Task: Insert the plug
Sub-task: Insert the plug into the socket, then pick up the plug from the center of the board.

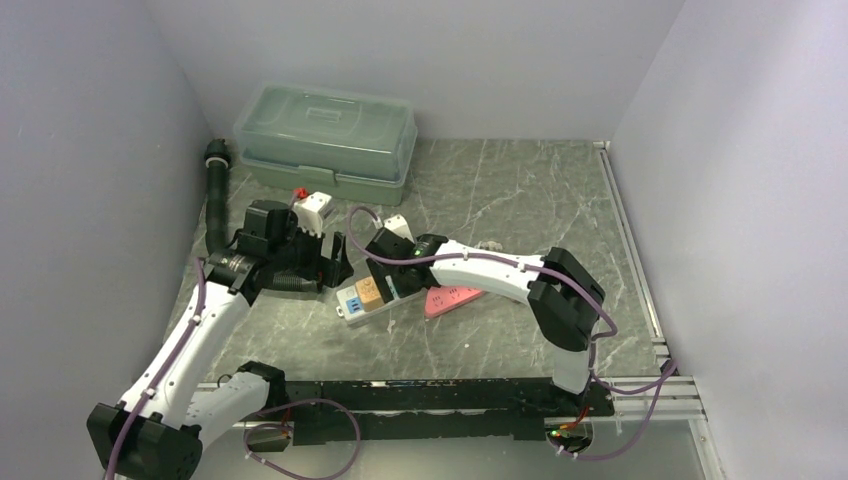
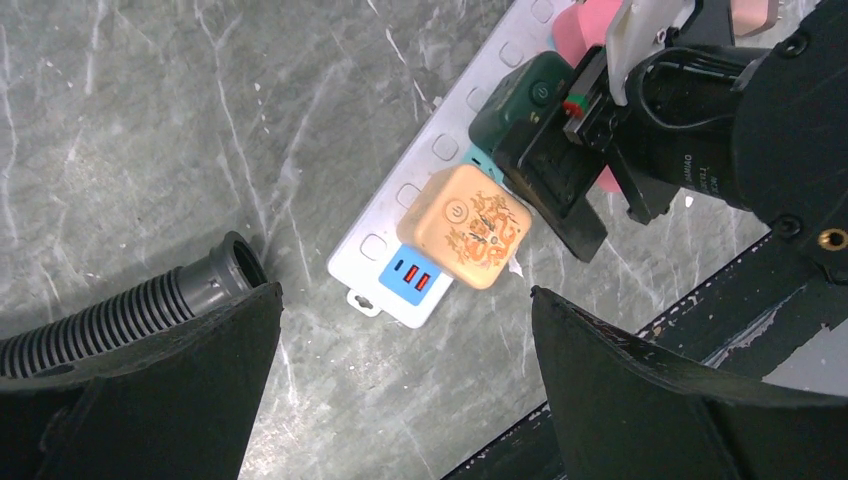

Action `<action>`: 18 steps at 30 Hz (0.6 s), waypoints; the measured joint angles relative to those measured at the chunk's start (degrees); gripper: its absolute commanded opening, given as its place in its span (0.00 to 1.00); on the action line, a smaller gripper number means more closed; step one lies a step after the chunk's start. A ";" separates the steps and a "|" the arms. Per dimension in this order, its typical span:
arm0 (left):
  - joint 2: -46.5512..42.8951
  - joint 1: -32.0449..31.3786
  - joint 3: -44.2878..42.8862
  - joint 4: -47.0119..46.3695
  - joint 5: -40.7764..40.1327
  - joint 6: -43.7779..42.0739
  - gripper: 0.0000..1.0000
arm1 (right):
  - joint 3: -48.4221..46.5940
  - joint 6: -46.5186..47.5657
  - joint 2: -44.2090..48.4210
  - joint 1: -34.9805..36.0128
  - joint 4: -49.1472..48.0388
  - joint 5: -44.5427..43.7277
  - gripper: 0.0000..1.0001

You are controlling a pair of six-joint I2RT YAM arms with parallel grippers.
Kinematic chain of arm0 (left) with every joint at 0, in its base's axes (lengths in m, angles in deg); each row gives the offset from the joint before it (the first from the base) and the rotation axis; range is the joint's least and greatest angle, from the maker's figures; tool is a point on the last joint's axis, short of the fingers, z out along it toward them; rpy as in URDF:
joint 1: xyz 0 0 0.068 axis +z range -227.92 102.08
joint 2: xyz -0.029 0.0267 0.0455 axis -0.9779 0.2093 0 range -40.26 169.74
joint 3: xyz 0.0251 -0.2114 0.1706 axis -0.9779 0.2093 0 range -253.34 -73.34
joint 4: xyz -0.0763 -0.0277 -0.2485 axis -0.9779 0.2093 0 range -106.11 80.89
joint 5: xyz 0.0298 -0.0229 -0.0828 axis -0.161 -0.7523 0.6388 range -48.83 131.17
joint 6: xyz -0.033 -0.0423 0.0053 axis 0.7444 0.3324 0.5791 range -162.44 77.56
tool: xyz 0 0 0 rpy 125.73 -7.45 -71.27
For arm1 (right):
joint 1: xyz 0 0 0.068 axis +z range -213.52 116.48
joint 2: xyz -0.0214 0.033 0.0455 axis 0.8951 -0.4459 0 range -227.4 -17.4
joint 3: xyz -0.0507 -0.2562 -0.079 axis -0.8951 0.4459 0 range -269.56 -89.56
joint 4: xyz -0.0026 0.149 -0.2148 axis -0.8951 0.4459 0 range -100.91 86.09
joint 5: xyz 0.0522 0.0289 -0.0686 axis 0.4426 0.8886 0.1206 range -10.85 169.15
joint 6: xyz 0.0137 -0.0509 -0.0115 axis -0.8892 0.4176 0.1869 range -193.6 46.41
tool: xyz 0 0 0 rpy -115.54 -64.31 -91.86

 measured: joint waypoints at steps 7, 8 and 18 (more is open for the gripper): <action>0.02 0.20 -2.64 1.11 0.00 -0.37 0.99 | -6.69 0.79 0.31 -0.59 4.87 0.44 1.00; 0.02 0.20 -2.89 1.22 0.00 -0.39 0.99 | -7.43 0.92 0.61 -0.76 5.25 0.44 1.00; 2.51 0.22 -5.68 2.03 0.00 -1.84 0.99 | -4.92 -0.50 13.51 -8.87 8.83 0.09 0.99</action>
